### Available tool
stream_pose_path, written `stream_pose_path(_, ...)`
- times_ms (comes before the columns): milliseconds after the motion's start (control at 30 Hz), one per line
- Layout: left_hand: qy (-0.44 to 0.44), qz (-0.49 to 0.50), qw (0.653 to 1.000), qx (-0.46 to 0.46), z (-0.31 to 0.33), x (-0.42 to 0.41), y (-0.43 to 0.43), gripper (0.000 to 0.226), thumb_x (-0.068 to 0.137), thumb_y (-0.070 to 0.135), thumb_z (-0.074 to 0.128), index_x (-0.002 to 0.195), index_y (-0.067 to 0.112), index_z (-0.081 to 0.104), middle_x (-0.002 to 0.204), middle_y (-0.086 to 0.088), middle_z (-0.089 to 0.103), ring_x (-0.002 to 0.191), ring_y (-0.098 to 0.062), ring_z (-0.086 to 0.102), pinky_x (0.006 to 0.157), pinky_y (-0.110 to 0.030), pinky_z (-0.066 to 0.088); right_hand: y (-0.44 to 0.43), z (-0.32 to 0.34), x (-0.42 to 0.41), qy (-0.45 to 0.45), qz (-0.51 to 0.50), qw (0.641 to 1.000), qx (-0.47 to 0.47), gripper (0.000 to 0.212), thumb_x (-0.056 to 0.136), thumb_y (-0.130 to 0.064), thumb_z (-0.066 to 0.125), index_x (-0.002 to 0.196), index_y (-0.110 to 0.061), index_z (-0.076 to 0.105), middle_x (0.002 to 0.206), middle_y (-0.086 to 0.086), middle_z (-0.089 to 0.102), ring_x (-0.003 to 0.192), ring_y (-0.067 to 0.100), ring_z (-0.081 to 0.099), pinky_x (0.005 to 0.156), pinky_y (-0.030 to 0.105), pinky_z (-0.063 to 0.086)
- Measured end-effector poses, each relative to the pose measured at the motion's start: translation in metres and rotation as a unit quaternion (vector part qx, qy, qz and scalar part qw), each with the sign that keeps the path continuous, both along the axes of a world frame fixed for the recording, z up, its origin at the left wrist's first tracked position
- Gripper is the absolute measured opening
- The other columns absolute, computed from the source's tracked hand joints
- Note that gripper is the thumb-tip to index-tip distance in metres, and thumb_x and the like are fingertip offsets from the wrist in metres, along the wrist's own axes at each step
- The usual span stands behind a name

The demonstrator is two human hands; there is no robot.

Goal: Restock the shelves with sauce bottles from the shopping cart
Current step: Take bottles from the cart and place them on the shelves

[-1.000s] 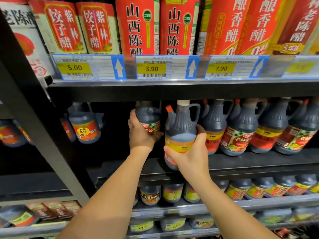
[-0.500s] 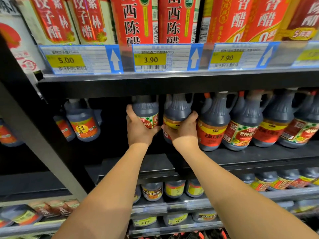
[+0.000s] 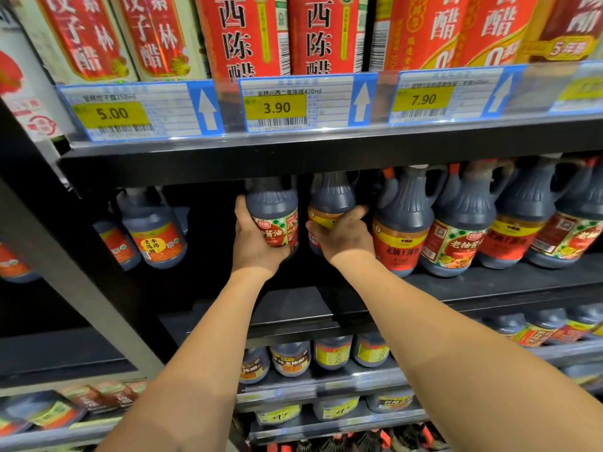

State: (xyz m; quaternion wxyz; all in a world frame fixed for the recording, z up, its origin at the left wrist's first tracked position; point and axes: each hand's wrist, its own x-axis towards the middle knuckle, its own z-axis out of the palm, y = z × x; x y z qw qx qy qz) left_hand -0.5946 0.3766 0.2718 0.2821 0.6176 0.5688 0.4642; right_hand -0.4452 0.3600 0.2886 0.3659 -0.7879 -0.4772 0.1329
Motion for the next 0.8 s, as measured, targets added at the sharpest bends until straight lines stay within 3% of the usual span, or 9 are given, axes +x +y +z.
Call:
stream_pose_path(300, 0.011, 0.011, 1.0, 0.001, -0.006, -0.003, -0.002, 0.121, 0.069, 0.017, 0.088, 0.151, 0.042, 0.002, 0.143, -0.003, 0.049, 0.123, -0.024, 0.054, 0.092, -0.032, 0.044, -0.007, 0.01, -0.001, 0.005, 0.008, 1.0, -0.028, 0.086, 0.08, -0.057, 0.069, 0.134, -0.004, 0.028, 0.124, 0.015, 0.06, 0.109, 0.034, 0.063, 0.083, 0.035, 0.047)
stream_pose_path(433, 0.004, 0.008, 1.0, 0.0, -0.006, 0.003, 0.001, 0.123, 0.068, 0.019, 0.088, 0.151, 0.041, 0.0, 0.143, -0.004, 0.049, 0.123, -0.025, 0.054, 0.091, -0.032, 0.045, -0.026, 0.014, -0.003, -0.007, 0.021, 0.999, -0.042, 0.09, 0.084, -0.057, 0.065, 0.139, -0.003, 0.019, 0.122, 0.016, 0.06, 0.107, 0.035, 0.063, 0.075, 0.032, 0.043)
stream_pose_path(567, -0.004, 0.001, 1.0, 0.005, -0.008, 0.009, 0.005, 0.125, 0.069, 0.019, 0.088, 0.153, 0.039, -0.002, 0.144, -0.005, 0.048, 0.125, -0.025, 0.053, 0.09, -0.031, 0.041, -0.063, 0.011, 0.008, -0.001, 0.056, 0.998, 0.019, 0.083, 0.086, -0.049, 0.064, 0.142, -0.004, 0.021, 0.111, 0.016, 0.064, 0.1, 0.037, 0.064, 0.077, 0.034, 0.049)
stream_pose_path(633, -0.002, -0.002, 1.0, 0.006, -0.009, 0.011, 0.004, 0.127, 0.069, 0.02, 0.088, 0.153, 0.04, -0.005, 0.146, -0.006, 0.046, 0.128, -0.026, 0.051, 0.094, -0.034, 0.042, -0.082, 0.011, 0.015, -0.025, 0.071, 0.996, 0.042, 0.082, 0.087, -0.047, 0.063, 0.143, -0.003, 0.023, 0.095, 0.009, 0.066, 0.09, 0.031, 0.066, 0.068, 0.033, 0.048)
stream_pose_path(733, 0.012, 0.002, 1.0, 0.01, -0.007, 0.011, 0.0, 0.13, 0.069, 0.023, 0.089, 0.153, 0.04, -0.008, 0.153, -0.008, 0.034, 0.135, -0.029, 0.043, 0.102, -0.041, 0.04, -0.108, 0.011, 0.025, -0.054, 0.083, 0.989, 0.109, 0.062, 0.088, -0.05, 0.063, 0.125, -0.009, 0.036, 0.08, -0.004, 0.06, 0.08, 0.018, 0.066, 0.058, 0.026, 0.045)
stream_pose_path(800, 0.022, 0.02, 0.999, 0.015, -0.006, 0.011, -0.011, 0.129, 0.068, 0.025, 0.089, 0.153, 0.041, -0.006, 0.156, -0.008, 0.024, 0.139, -0.03, 0.037, 0.104, -0.044, 0.039, -0.123, 0.013, 0.033, -0.052, 0.098, 0.984, 0.138, 0.052, 0.087, -0.051, 0.063, 0.115, -0.016, 0.035, 0.087, -0.004, 0.063, 0.082, 0.012, 0.067, 0.062, 0.027, 0.051)
